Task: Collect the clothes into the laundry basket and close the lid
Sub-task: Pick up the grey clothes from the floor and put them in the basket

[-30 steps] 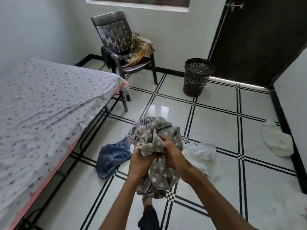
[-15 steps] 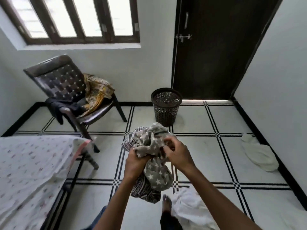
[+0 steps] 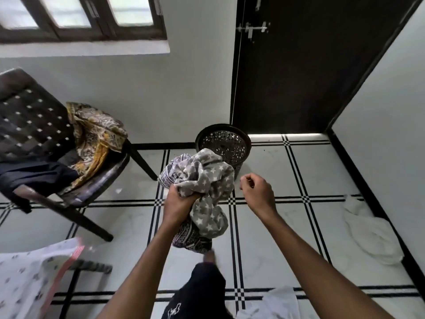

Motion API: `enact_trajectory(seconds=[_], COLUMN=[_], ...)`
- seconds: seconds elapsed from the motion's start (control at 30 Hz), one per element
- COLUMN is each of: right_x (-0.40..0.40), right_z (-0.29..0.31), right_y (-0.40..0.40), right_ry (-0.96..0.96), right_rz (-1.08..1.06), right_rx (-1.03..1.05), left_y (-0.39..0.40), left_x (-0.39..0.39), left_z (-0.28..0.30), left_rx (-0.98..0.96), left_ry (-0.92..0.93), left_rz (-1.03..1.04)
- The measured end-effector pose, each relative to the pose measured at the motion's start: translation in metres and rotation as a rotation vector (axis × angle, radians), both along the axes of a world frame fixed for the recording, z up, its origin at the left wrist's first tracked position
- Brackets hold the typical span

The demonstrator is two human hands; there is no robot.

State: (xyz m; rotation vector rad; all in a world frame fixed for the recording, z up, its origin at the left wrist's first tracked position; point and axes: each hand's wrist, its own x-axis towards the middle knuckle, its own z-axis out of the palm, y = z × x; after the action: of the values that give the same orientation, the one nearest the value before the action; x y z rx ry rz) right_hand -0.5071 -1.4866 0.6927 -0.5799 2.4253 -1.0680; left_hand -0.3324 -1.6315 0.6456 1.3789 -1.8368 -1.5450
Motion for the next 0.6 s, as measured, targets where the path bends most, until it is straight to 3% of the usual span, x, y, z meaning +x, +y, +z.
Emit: enact_trajectory(seconds=[0.17,0.33,0.6], right_x=[-0.102,-0.187,-0.276], right_z=[-0.085,-0.198,-0.375], right_y=[-0.108,-0.2,-0.291], right_ry=[-0.132,-0.336,-0.648], right_rz=[-0.105,-0.159,-0.324], right_rx=[0.067,0.281,0.374], left_y=[-0.086,-0.16,-0.224], left_x=[-0.087,-0.167,-0.255], left_z=[-0.08,-0.17,-0.28], left_rx=[0.082,0.199,0.32], left_ry=[-0.109,-0.273,-0.325], left_rz=[0.007,0.049,0.132])
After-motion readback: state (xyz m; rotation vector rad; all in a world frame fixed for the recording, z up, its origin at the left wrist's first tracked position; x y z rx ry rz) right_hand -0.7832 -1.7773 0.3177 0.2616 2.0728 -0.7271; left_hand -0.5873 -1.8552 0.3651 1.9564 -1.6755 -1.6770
